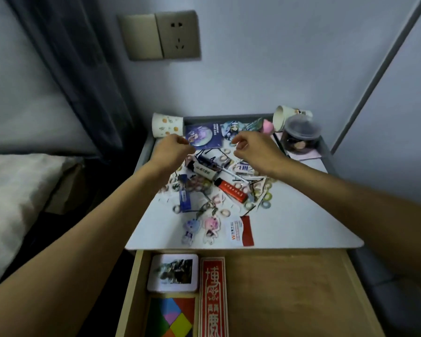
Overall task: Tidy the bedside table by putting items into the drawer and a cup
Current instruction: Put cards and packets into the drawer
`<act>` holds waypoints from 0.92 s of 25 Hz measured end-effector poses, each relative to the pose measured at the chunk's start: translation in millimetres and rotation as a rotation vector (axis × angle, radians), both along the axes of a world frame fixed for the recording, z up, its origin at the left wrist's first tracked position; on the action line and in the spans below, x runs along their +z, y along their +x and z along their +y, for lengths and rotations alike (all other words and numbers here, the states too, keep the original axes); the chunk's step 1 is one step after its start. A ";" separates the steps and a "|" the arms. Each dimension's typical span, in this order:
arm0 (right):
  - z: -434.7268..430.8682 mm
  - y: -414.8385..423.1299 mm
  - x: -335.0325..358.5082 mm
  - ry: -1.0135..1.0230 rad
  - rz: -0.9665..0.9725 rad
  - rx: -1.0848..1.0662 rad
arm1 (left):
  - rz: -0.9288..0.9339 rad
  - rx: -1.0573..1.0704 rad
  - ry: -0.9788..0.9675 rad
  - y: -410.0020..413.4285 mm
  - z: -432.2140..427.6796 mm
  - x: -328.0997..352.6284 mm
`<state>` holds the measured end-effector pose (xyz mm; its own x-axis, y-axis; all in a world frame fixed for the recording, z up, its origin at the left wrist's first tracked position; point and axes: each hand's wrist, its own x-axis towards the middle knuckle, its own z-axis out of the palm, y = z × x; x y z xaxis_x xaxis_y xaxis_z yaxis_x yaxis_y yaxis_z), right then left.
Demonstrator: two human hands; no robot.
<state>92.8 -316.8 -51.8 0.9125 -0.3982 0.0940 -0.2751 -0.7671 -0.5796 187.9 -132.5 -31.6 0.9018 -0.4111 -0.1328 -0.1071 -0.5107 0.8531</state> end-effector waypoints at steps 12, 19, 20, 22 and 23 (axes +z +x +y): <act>-98.1 83.2 -4.7 -0.542 0.331 -0.060 | -0.142 0.263 0.434 72.6 -107.4 -45.4; -92.8 78.6 -7.1 -0.529 0.194 -0.053 | -0.175 0.198 0.114 75.1 -93.3 -40.2; -90.5 77.8 -6.6 -0.507 0.151 -0.050 | -0.166 0.195 0.062 76.0 -89.6 -38.2; -88.3 76.1 -5.1 -0.480 0.099 -0.055 | -0.130 0.185 -0.052 77.8 -83.2 -35.5; -87.3 74.6 -3.3 -0.494 0.083 -0.054 | -0.120 0.172 -0.107 77.8 -80.2 -33.6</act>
<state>167.5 -404.1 -55.1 0.9043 -0.3711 0.2109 -0.3514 -0.9277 -0.1257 265.8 -212.7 -65.2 0.9667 -0.2555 0.0160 -0.1303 -0.4371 0.8899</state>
